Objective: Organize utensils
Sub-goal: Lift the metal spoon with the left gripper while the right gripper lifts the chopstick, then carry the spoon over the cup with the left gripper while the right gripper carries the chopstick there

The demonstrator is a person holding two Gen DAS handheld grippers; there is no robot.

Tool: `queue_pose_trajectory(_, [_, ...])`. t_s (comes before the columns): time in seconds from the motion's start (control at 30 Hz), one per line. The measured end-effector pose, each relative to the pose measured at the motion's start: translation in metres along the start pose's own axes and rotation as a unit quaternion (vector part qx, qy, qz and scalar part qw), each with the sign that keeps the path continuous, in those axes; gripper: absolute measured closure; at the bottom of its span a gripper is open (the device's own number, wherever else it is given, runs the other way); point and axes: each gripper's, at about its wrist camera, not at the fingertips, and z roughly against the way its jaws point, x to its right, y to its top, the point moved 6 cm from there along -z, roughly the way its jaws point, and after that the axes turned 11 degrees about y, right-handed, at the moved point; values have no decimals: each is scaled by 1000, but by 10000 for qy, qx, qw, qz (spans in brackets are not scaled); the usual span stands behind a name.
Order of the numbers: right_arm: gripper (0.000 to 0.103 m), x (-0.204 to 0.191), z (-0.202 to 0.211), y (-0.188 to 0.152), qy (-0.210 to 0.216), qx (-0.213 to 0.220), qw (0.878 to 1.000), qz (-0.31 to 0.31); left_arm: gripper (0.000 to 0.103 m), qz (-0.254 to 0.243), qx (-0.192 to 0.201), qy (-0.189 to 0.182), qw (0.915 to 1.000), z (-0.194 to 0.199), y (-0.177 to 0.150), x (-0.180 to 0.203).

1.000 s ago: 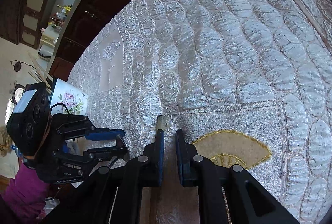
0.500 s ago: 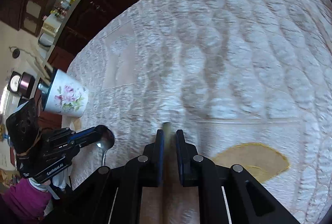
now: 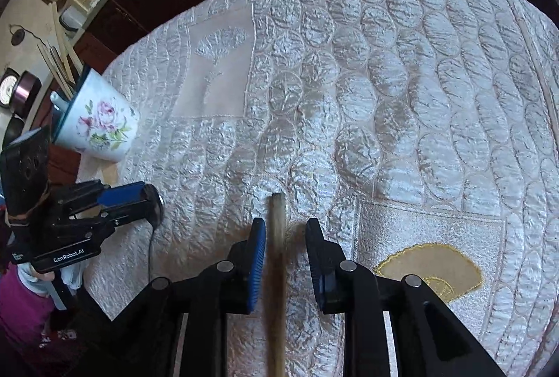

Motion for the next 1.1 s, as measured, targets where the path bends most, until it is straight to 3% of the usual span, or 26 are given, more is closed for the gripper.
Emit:
queue_pose_trajectory(0.07, [85, -3, -6, 2, -113, 99, 9999, 68, 75, -117, 48, 129, 9998, -5, 3, 6])
queue_pose_trajectory(0.17, [95, -10, -13, 3, -245, 163, 9993, 226, 94, -168, 142, 145, 9997, -4, 5, 12])
queue_pose_trajectory(0.3, [95, -26, 3, 7, -165, 461, 9983, 316, 102, -28, 381, 128, 9992, 12, 5, 12])
queue_pose_trajectory(0.5, [95, -52, 45, 24, 114, 1076, 9931, 443, 103, 66, 806, 181, 9966, 48, 8, 4])
queue_pose_trajectory(0.63, [95, -60, 51, 26, 136, 1141, 9920, 516, 103, 46, 661, 236, 9975, 41, 3, 3])
queue_pose_trajectory(0.67, [95, -63, 51, 24, 157, 1140, 9919, 531, 100, 16, 605, 226, 9979, 40, 0, 3])
queue_pose_trajectory(0.77, [95, -59, 56, 16, 222, 1100, 9923, 521, 71, -138, 464, 179, 9987, 29, -5, 7])
queue_pose_trajectory(0.8, [95, -60, 55, 14, 230, 1093, 9924, 513, 70, -177, 414, 162, 9989, 24, -5, 9])
queue_pose_trajectory(1.0, [95, -57, 58, 10, 283, 1054, 9930, 461, 73, -366, 70, 98, 9993, -8, 0, 14])
queue_pose_trajectory(1.03, [95, -56, 60, 9, 288, 1057, 9930, 449, 78, -500, 134, 128, 9986, -9, 1, 17])
queue_pose_trajectory(1.07, [95, -55, 60, 9, 293, 1062, 9930, 435, 90, -631, 146, 144, 9978, -9, 2, 21])
queue_pose_trajectory(1.1, [95, -55, 60, 9, 295, 1065, 9930, 426, 94, -697, 168, 137, 9973, -9, 2, 24])
